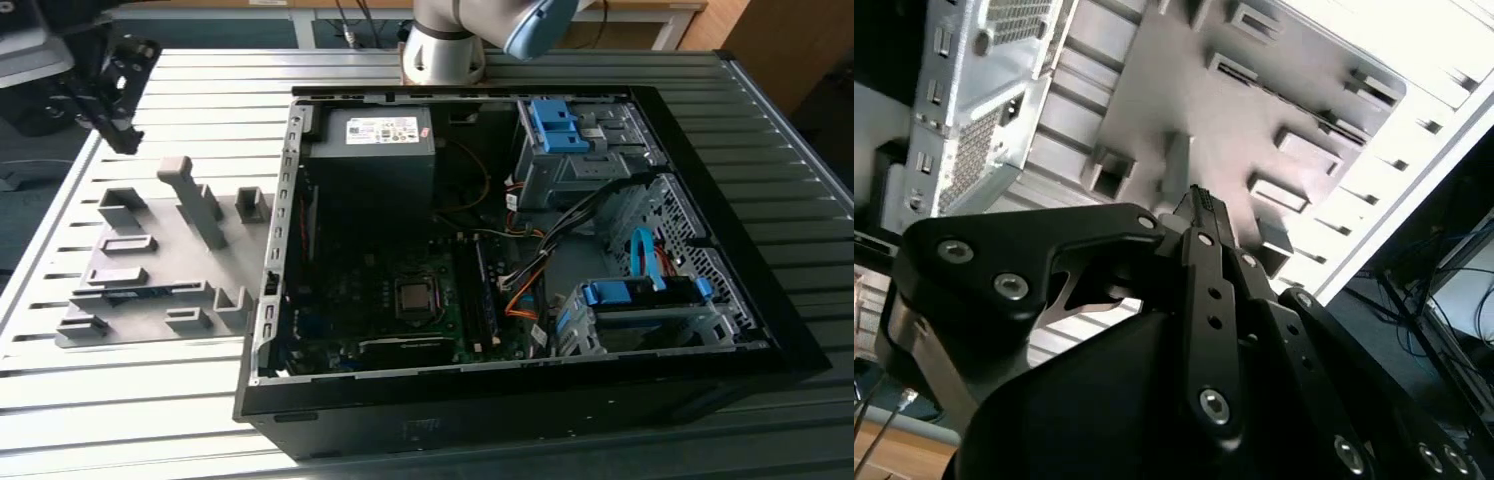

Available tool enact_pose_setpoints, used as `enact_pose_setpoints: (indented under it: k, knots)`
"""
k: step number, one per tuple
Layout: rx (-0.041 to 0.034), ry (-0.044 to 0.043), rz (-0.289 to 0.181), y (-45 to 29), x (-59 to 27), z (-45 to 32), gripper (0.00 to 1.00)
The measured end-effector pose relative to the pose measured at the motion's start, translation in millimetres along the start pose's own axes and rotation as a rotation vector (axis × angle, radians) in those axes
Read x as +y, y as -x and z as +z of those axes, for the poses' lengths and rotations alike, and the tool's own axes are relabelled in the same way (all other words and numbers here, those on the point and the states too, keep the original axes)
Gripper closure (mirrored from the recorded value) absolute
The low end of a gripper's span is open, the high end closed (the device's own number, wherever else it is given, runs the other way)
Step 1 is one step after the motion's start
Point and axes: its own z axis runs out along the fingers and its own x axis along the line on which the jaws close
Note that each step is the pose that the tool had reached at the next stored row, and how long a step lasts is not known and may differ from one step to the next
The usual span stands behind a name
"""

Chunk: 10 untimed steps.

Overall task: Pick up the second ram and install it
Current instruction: 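Reach for the second ram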

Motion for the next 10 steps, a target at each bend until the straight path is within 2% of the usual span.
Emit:
enact_pose_setpoints:
  k: [7, 10]
  knots:
    - [-0.0001, 0.0001, 0.0, -26.1, -10.4, 0.5, 0.89]
    - [0.0, 0.0001, 0.0, -31.8, -17.3, 0.7, 0.89]
